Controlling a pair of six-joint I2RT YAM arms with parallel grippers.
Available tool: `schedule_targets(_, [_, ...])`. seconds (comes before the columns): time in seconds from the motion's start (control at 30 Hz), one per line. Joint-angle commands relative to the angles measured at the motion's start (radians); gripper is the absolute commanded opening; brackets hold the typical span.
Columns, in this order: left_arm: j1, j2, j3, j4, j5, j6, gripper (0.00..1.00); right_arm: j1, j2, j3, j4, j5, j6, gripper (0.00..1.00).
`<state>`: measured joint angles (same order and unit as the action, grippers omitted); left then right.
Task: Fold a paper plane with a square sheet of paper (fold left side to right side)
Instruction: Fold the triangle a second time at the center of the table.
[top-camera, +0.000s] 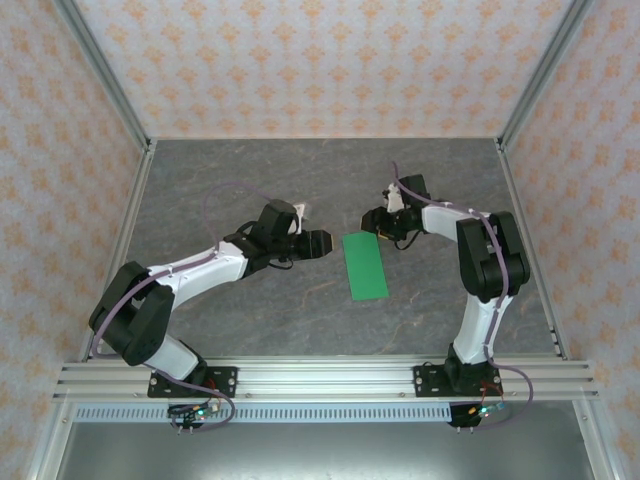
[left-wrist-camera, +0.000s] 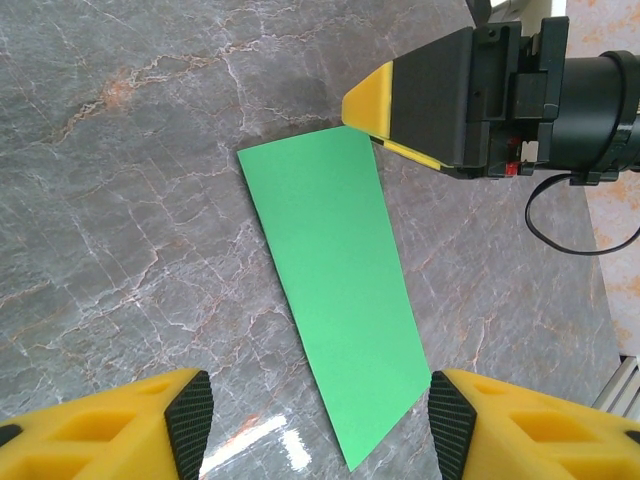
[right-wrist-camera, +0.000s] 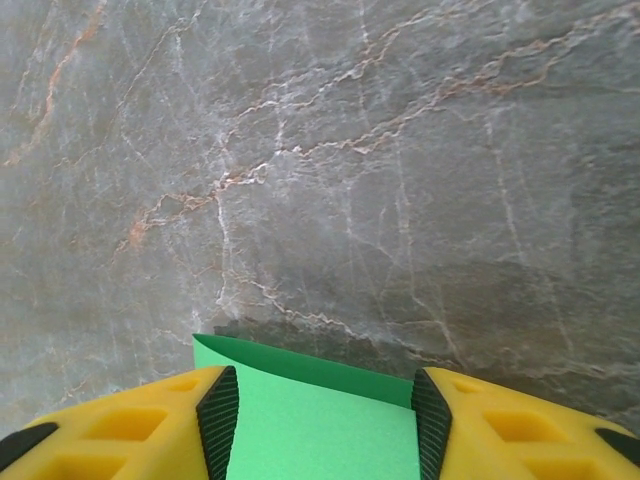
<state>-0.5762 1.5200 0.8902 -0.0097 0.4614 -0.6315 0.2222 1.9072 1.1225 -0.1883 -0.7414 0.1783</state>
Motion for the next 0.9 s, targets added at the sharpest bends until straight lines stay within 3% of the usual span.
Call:
schedule_targets(0.0, [-0.003,-0.018,-0.008,0.012,-0.031,0.003,0.62,0.002,-0.02,-0.03,0.024,-0.011,-0.019,0.52])
schedule_targets(0.87, [-0.006,0.002,-0.018,0.028,-0.029,-0.002,0.62,0.001,-0.198,-0.243,0.102,-0.088,0.038,0.4])
